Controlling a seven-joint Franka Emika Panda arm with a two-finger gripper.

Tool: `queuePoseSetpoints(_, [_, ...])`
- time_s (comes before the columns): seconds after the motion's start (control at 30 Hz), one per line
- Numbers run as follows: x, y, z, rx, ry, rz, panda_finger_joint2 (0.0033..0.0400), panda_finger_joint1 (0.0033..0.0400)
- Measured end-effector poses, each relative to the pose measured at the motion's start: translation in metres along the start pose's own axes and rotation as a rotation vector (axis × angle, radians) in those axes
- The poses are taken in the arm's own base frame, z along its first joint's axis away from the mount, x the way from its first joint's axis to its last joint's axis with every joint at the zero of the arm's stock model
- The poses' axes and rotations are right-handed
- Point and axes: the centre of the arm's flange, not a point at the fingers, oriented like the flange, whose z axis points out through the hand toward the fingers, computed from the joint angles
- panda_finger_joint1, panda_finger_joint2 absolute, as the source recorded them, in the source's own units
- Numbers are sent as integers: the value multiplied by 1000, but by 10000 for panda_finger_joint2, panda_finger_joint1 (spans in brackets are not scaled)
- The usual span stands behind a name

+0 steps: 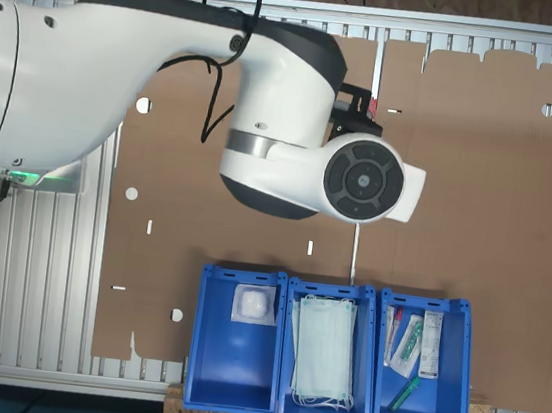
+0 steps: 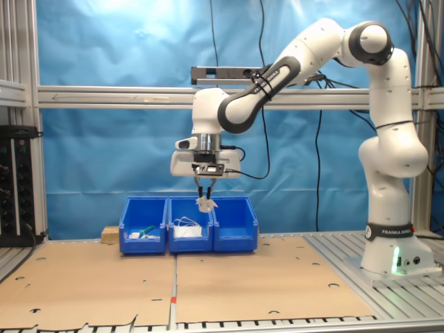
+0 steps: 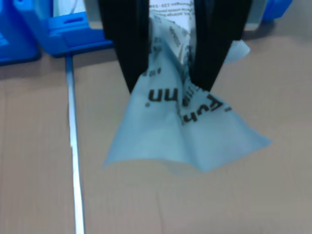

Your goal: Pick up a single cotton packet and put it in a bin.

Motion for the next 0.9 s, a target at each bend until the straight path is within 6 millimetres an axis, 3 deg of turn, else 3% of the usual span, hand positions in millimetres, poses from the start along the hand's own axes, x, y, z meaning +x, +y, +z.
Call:
queuePoseSetpoints(0.4, [-58, 54, 3, 4, -25, 149, 61, 61])
queuePoseSetpoints(0.9, [-110, 99, -6, -20, -29, 268, 61, 61])
